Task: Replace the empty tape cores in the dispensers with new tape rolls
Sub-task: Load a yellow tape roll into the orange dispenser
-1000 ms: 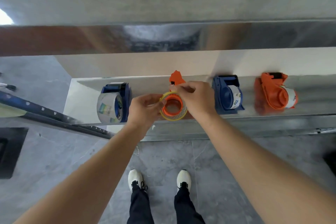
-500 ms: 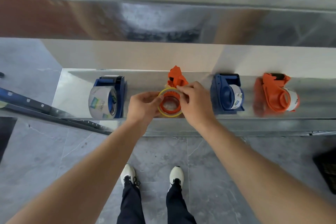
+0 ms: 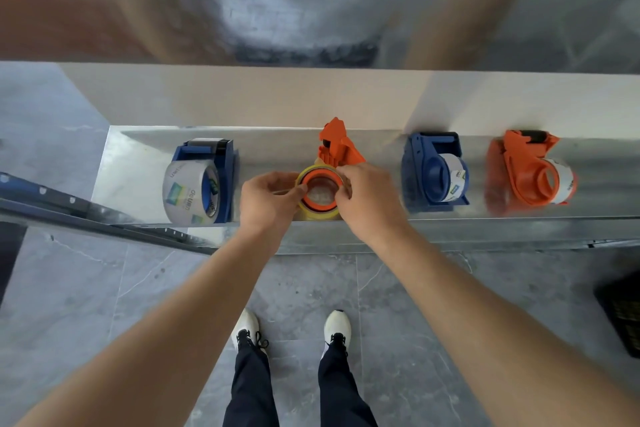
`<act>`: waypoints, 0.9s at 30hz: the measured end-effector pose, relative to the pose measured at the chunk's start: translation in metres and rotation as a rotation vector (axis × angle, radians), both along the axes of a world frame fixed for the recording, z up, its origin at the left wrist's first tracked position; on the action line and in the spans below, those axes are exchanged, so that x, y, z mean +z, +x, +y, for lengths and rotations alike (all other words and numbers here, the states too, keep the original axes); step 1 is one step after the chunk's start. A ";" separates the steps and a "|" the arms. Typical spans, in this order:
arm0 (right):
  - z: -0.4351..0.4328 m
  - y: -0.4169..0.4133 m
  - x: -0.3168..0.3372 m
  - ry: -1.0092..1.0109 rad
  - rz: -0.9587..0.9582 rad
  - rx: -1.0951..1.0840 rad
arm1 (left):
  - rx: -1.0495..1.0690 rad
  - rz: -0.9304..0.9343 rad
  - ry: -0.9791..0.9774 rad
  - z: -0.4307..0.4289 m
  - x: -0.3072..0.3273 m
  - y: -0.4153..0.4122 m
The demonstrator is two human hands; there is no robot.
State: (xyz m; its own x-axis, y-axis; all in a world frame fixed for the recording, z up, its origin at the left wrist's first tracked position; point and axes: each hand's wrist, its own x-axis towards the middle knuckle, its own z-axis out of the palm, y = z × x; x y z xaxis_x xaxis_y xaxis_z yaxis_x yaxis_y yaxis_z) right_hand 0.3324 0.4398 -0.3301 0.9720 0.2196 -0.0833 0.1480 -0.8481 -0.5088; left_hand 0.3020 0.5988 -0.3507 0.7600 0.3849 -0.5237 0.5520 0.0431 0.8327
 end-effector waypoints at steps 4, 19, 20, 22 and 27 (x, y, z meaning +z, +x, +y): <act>0.003 -0.001 0.005 -0.011 -0.011 0.002 | -0.005 -0.002 0.005 0.002 -0.001 -0.002; -0.009 0.003 0.021 -0.054 -0.021 -0.214 | -0.029 0.046 0.027 0.002 0.004 -0.004; -0.010 0.003 0.019 -0.042 0.023 -0.230 | -0.027 0.049 0.023 0.002 0.005 -0.004; -0.010 0.002 0.016 -0.021 0.089 -0.246 | -0.021 0.056 0.012 0.001 0.006 -0.002; -0.004 0.000 0.010 0.048 0.108 -0.254 | -0.014 0.058 0.000 -0.002 0.009 -0.001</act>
State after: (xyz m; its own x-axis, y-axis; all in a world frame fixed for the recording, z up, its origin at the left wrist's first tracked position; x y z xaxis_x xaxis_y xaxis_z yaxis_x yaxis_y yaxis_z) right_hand 0.3326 0.4358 -0.3202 0.9824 -0.0242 -0.1852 -0.1241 -0.8255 -0.5506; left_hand 0.3008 0.5965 -0.3420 0.7337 0.3747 -0.5668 0.5997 0.0350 0.7994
